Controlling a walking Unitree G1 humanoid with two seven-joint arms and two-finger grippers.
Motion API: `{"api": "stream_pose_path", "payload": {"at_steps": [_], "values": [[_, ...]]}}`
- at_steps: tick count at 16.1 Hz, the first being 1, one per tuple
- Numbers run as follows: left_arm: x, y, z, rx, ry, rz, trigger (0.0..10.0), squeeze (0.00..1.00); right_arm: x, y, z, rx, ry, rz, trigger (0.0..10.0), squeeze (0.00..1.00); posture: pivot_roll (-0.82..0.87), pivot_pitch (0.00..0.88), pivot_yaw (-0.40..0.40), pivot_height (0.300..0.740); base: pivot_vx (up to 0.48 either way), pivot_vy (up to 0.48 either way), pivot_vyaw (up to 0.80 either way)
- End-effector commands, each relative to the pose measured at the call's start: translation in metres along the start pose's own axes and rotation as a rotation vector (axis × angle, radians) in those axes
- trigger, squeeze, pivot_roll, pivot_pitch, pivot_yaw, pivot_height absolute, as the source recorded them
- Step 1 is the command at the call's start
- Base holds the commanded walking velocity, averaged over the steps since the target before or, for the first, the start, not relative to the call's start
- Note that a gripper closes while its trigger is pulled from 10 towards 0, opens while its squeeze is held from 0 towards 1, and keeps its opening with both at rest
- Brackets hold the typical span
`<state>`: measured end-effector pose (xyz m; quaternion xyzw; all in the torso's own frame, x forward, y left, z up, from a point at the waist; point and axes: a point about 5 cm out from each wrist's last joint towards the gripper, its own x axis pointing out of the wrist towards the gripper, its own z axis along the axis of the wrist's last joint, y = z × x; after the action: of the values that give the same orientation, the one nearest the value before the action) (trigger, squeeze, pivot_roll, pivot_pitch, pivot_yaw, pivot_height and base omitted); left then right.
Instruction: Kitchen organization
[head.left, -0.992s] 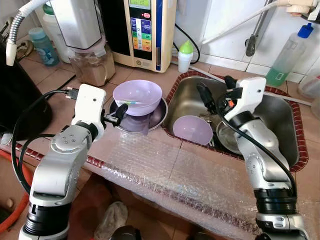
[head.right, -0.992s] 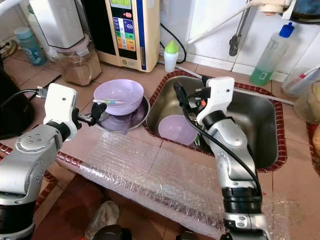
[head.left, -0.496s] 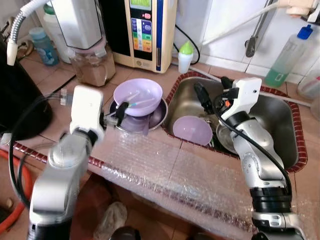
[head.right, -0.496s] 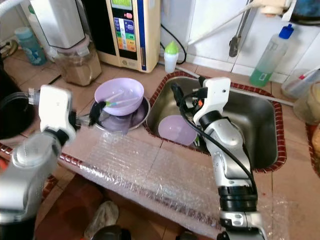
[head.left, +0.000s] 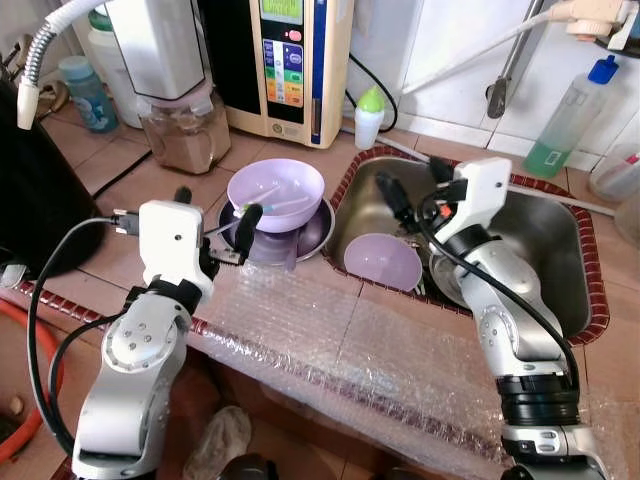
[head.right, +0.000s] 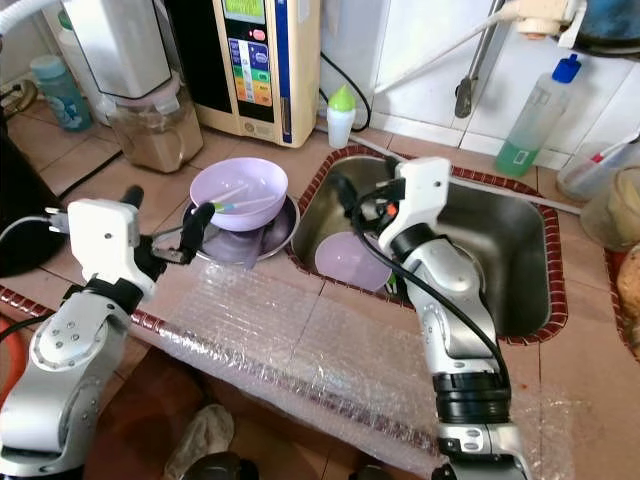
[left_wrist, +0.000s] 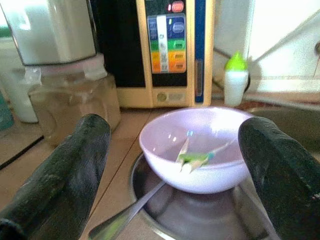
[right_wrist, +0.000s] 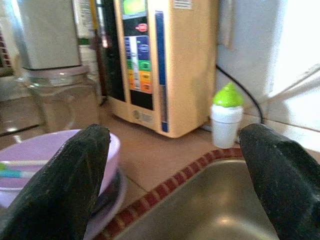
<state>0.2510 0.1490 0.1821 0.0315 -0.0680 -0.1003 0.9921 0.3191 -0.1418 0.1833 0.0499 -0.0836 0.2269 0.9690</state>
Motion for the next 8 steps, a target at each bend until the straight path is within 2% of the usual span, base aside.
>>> {"api": "stream_pose_path", "payload": {"at_steps": [1,4,7,8], "values": [[0.003,0.001,-0.007,-0.035,0.014,0.006,10.0,0.00,0.001,0.012,0.003,0.049,0.004,0.092,10.0,0.00,0.03,0.000,-0.008,0.740,0.000,0.000,0.00],[0.014,0.006,-0.023,-0.080,0.039,0.025,10.0,0.00,-0.009,0.029,-0.002,0.077,0.063,0.267,10.0,0.00,0.02,0.000,-0.006,0.740,0.000,0.000,0.00],[0.025,0.009,-0.030,-0.091,0.031,0.013,10.0,0.00,-0.019,0.032,-0.008,0.061,0.109,0.301,10.0,0.00,0.00,0.000,0.001,0.740,0.000,0.000,0.00],[0.030,0.009,-0.030,-0.118,0.024,0.014,10.0,0.00,-0.020,0.032,-0.008,0.067,0.113,0.299,10.0,0.00,-0.01,0.000,0.005,0.740,0.000,0.000,0.00]]}}
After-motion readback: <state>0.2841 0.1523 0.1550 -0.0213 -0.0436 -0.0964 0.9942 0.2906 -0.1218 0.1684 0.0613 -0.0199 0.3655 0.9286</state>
